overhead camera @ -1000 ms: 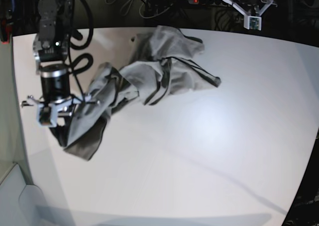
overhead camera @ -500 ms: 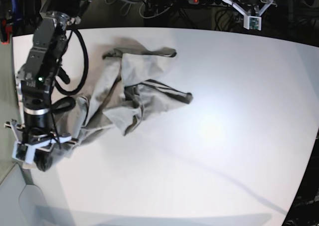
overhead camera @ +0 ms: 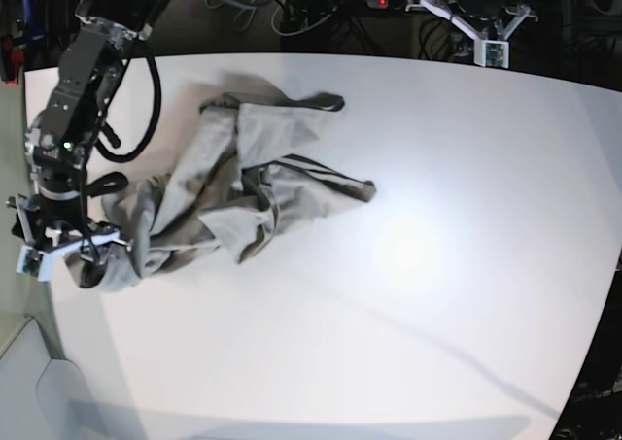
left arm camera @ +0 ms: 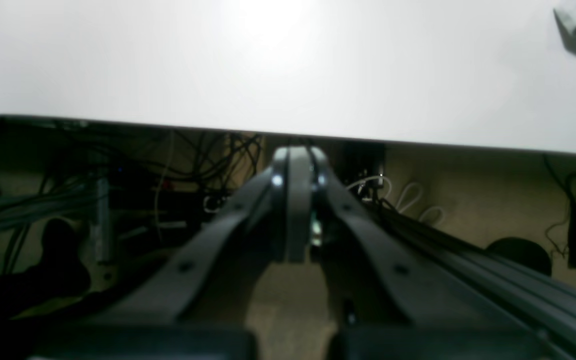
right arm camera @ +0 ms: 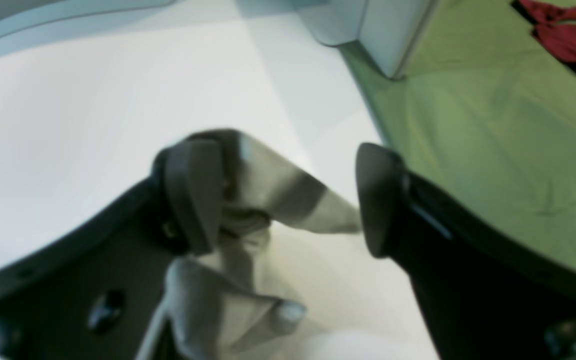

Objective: Layout the t-shirt on the table in an organized manner, then fold the t-shirt properly
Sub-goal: 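Drag the grasped shirt edge away from the pile with the right gripper, then lower the left gripper onto the shirt's middle and grasp the fabric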

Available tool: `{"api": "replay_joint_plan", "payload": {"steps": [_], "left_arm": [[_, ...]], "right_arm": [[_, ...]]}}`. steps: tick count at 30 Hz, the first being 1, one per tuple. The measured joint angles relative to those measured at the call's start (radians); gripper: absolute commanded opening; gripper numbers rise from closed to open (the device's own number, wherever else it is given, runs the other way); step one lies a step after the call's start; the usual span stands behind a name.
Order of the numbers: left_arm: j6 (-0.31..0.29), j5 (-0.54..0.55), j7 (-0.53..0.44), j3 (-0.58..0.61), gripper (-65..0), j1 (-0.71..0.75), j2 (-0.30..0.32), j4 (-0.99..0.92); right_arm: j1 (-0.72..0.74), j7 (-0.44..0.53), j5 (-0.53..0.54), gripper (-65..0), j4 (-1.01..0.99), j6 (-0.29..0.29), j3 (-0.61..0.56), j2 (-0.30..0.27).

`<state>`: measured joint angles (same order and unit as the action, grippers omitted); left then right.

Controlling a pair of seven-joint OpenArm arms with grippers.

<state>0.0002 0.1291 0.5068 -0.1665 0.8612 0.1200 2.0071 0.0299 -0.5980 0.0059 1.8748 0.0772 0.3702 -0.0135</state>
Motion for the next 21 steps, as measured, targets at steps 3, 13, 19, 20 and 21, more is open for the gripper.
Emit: {"api": "replay_joint_plan", "payload": {"steps": [3, 13, 19, 20, 21], "left_arm": [[0.000, 0.045, 0.013, 0.003, -64.4, -0.039, -0.017, 0.000], [0.000, 0.327, 0.169, 0.007, -19.2, -0.311, -0.018, 0.002], [0.004, 0.320, 0.245, 0.102, -14.6, -0.496, 0.018, 0.001], [0.004, 0.312, 0.239, 0.152, -14.6, -0.528, 0.038, 0.002], [0.005, 0.276, 0.230, 0.201, -14.6, -0.558, 0.058, 0.002]], "right_arm": [[-0.007, 0.003, -0.001, -20.5, 0.001, 0.000, 0.053, -0.001], [-0.162, 0.006, 0.000, -20.5, -0.001, 0.072, 0.078, 0.010], [-0.208, 0.006, -0.001, -20.5, 0.001, 0.075, 0.078, 0.008], [-0.209, 0.005, -0.002, -20.5, 0.001, 0.076, 0.079, 0.008], [-0.208, 0.005, -0.002, -20.5, 0.002, 0.076, 0.080, 0.008]]}}
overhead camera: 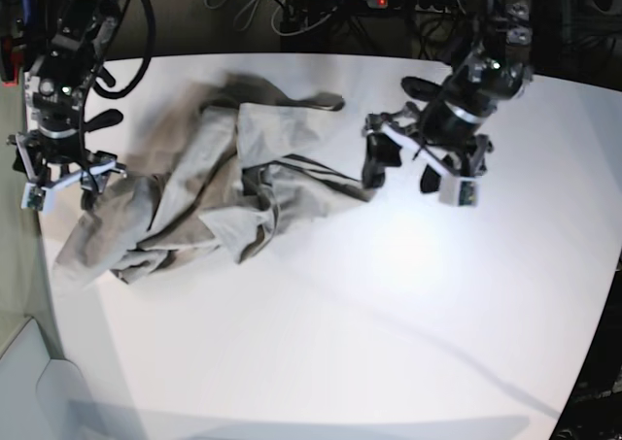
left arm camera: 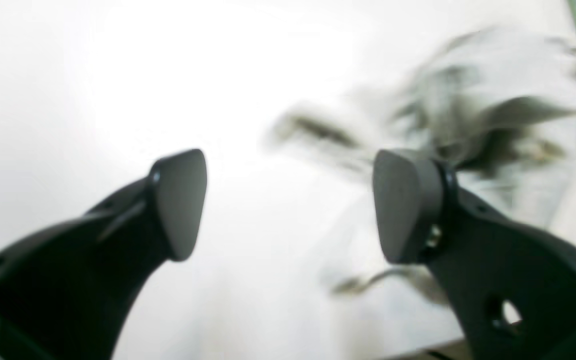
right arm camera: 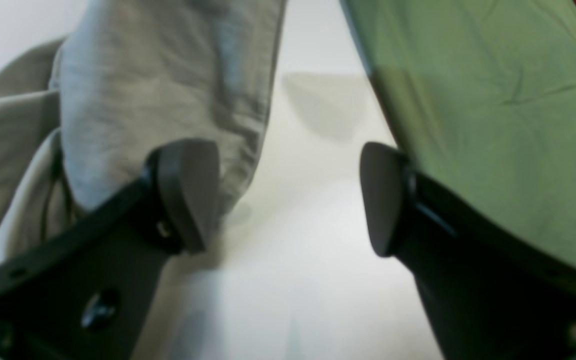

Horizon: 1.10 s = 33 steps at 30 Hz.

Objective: Layout the t-shirt on the table in an organized manner, then fold the t-shirt properly
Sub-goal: 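Lower the left gripper onto the shirt's middle and grasp the fabric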

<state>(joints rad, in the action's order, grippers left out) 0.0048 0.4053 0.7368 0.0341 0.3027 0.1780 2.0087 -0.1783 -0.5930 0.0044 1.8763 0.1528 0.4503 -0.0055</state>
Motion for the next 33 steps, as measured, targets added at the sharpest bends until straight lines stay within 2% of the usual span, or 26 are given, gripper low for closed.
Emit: {"api": "replay_joint_plan", "payload": {"steps": [2, 5, 7, 12, 17, 20, 27, 33], "left_arm": [[0.004, -0.061, 0.010, 0.093, -14.6, -0.049, 0.021, 0.001], [0.002, -0.208, 0.017, 0.230, -14.6, -0.130, 0.020, -0.004], [0.003, -0.262, 0.015, 0.306, -14.5, -0.180, 0.014, -0.004], [0.003, -0.350, 0.015, 0.447, -14.4, -0.239, -0.072, -0.055], [0.000, -0.491, 0.007, 0.571, -14.3, -0.311, -0.142, -0.147], [-0.001, -0.541, 0.016, 0.602, -14.3, -0.346, -0.156, -0.206], [0.000, -0.550, 0.015, 0.605, -14.3, -0.402, -0.162, -0.293], [0.000, -0.547, 0.012, 0.604, -14.3, -0.440, -0.195, -0.355]], "right_arm": [[-0.005, 0.006, 0.003, -20.5, 0.003, 0.000, 0.011, 0.000], [-0.011, 0.000, 0.000, -20.5, 0.002, 0.001, 0.023, 0.000], [-0.011, 0.002, 0.000, -20.5, 0.003, 0.001, 0.021, 0.000], [-0.011, 0.002, 0.001, -20.5, 0.002, 0.001, 0.020, 0.001], [-0.011, 0.002, 0.000, -20.5, 0.002, 0.001, 0.020, 0.002], [-0.011, 0.002, 0.000, -20.5, 0.002, 0.001, 0.020, 0.002], [-0.014, 0.002, 0.000, -20.5, 0.002, 0.001, 0.020, 0.002], [-0.014, 0.001, 0.000, -20.5, 0.002, 0.000, 0.020, 0.002]]}}
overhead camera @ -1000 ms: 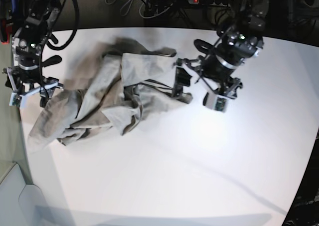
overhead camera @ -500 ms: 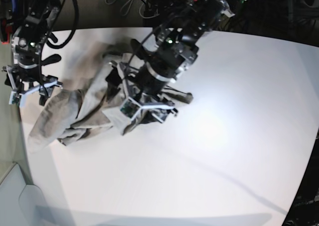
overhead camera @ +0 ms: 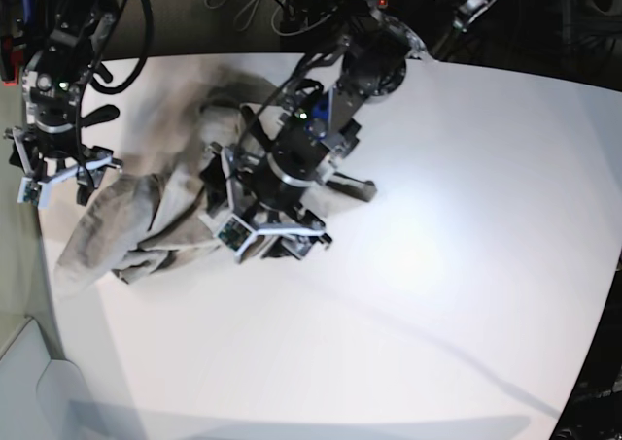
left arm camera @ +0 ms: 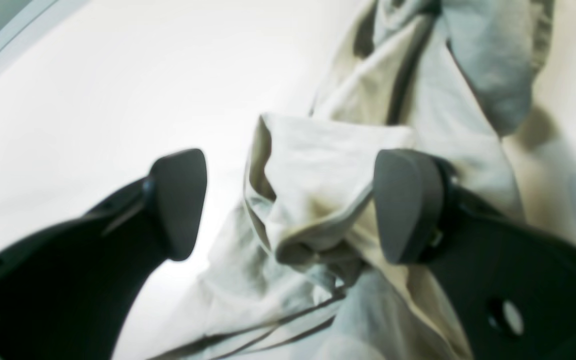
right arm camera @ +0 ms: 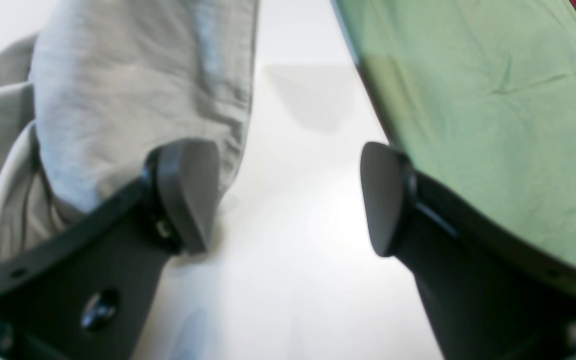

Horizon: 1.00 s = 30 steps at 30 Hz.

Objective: Layout the t-shirt on the table in an organized manner, then fold the t-shirt properly
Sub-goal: 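Lower the left gripper onto the shirt's middle and grasp the fabric, then pull the grasped fabric away from the right gripper with the left gripper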

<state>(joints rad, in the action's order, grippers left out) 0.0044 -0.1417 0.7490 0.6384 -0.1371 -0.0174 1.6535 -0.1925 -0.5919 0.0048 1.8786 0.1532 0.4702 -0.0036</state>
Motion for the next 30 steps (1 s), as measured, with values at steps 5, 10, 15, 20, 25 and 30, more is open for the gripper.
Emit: {"api": "replay_joint_plan", "payload": {"steps": [5, 10, 15, 20, 25, 30], "left_arm": [[0.000, 0.000, -0.006, 0.000, -14.4, -0.003, -0.016, -0.027], [0.000, 0.000, 0.003, -0.002, -14.8, -0.002, -0.016, -0.064], [0.000, 0.001, 0.003, -0.002, -24.4, -0.002, -0.016, -0.064], [0.000, 0.003, 0.003, -0.002, -61.4, -0.002, -0.016, -0.064], [0.000, 0.003, 0.003, -0.007, -65.0, -0.002, -0.016, -0.060], [0.000, 0.003, 0.006, -0.108, -64.6, 0.010, -0.016, 0.020]], "right_arm": [[0.000, 0.000, 0.000, -20.5, 0.000, 0.000, 0.000, 0.000], [0.006, 0.000, 0.000, -20.5, 0.000, 0.000, 0.000, 0.000], [0.009, 0.000, 0.000, -20.5, 0.000, 0.000, 0.000, 0.000], [0.009, 0.000, 0.000, -20.5, 0.000, 0.000, 0.000, 0.000], [0.011, 0.000, 0.000, -20.5, -0.001, 0.000, 0.000, 0.000], [0.011, 0.000, 0.000, -20.5, -0.003, 0.000, -0.001, 0.000]]}}
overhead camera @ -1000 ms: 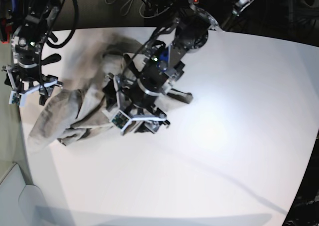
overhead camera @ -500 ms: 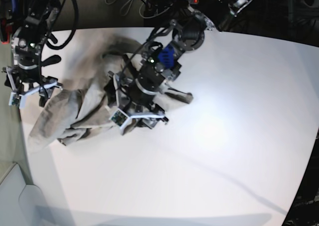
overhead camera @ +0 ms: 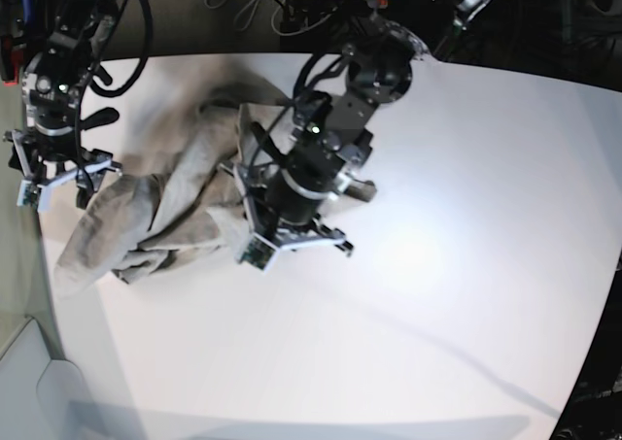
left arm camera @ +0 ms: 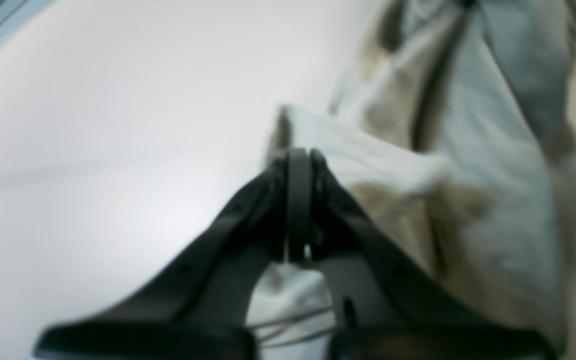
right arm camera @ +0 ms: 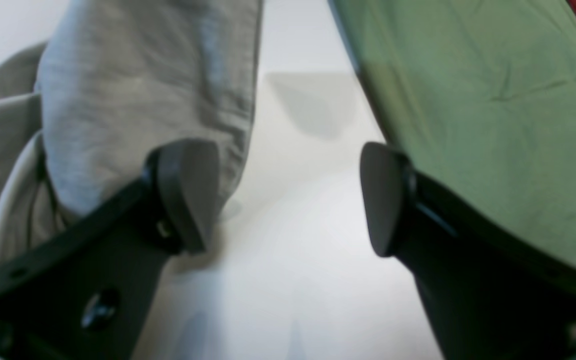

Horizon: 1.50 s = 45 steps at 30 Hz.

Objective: Layout the t-shirt on the table in an organized manner, then fold the t-shirt properly
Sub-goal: 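Pull the grasped fabric away from the right gripper with the left gripper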

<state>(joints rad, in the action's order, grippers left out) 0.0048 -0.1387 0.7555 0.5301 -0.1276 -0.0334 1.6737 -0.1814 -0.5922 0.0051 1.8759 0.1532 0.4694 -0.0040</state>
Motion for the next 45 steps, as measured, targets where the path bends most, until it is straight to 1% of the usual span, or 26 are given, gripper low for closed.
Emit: {"api": "replay_joint_plan", "payload": {"steps": [4, 7, 9, 12, 13, 14, 15, 16, 18, 21, 22, 24, 26, 28, 30, 33, 45], "left_arm": [[0.000, 0.000, -0.005, -0.089, -64.6, 0.030, 0.003, 0.101], [0.000, 0.000, 0.000, -0.132, -64.6, 0.068, 0.003, 0.135], [0.001, 0.000, 0.002, -0.135, -64.6, 0.076, 0.006, 0.137], [0.001, -0.003, 0.000, -0.098, -64.5, 0.083, 0.003, 0.137], [0.001, -0.004, 0.002, -0.084, -64.1, 0.086, 0.000, 0.136], [0.001, -0.003, 0.005, -0.068, -62.1, 0.089, -0.001, 0.134], [0.000, -0.002, 0.007, -0.055, -58.9, 0.089, -0.001, 0.133], [0.000, -0.003, 0.027, -0.049, -53.1, 0.088, -0.002, 0.133], [0.001, -0.007, 0.052, -0.038, -37.8, 0.088, 0.000, 0.133], [-0.001, -0.007, 0.055, -0.021, -18.5, 0.088, 0.000, 0.133], [-0.001, -0.008, 0.053, -0.014, -14.1, 0.088, 0.000, 0.133], [-0.001, -0.007, 0.054, -0.003, -9.1, 0.087, 0.000, 0.133], [-0.001, -0.008, 0.048, 0.009, -7.3, 0.081, -0.001, 0.124], [-0.002, -0.009, 0.050, 0.018, -7.3, 0.074, -0.001, 0.089], [-0.002, -0.009, 0.070, 0.048, -7.3, 0.056, 0.011, 0.055], [-0.002, -0.010, 0.056, 0.085, -7.3, 0.043, 0.006, 0.037], [-0.002, -0.006, 0.064, 0.093, -7.8, -0.003, 0.005, -0.060]], "right_arm": [[0.000, 0.000, 0.000, -20.5, -0.001, 0.000, -0.001, -0.001], [-0.001, 0.000, 0.000, -20.5, -0.002, 0.000, -0.001, -0.001], [0.000, 0.001, 0.000, -20.5, -0.002, 0.000, -0.001, -0.001], [0.000, 0.001, -0.001, -20.5, -0.002, 0.000, -0.005, -0.001], [0.000, 0.001, 0.000, -20.5, -0.002, 0.000, -0.005, -0.001], [0.000, 0.001, 0.000, -20.5, -0.002, 0.000, -0.006, -0.001], [0.000, 0.001, 0.000, -20.5, -0.002, 0.000, -0.006, -0.001], [0.000, 0.000, -0.001, -20.5, -0.002, 0.000, -0.006, -0.002], [0.000, 0.001, 0.000, -20.5, -0.002, 0.000, -0.006, -0.001], [-0.001, 0.001, 0.000, -20.5, -0.002, 0.000, -0.006, -0.001], [-0.002, 0.001, 0.000, -20.5, -0.002, 0.000, -0.006, -0.001], [-0.002, 0.001, 0.000, -20.5, -0.002, 0.000, -0.006, -0.001], [-0.002, 0.001, 0.000, -20.5, -0.002, 0.000, -0.006, -0.002], [-0.003, 0.000, -0.001, -20.5, -0.002, 0.000, -0.006, -0.001], [-0.002, 0.002, 0.000, -20.5, -0.002, 0.000, -0.006, -0.001], [-0.002, 0.001, 0.000, -20.5, -0.002, 0.000, -0.006, -0.001], [0.000, 0.000, 0.000, -20.5, -0.002, 0.000, -0.005, -0.002]]}}
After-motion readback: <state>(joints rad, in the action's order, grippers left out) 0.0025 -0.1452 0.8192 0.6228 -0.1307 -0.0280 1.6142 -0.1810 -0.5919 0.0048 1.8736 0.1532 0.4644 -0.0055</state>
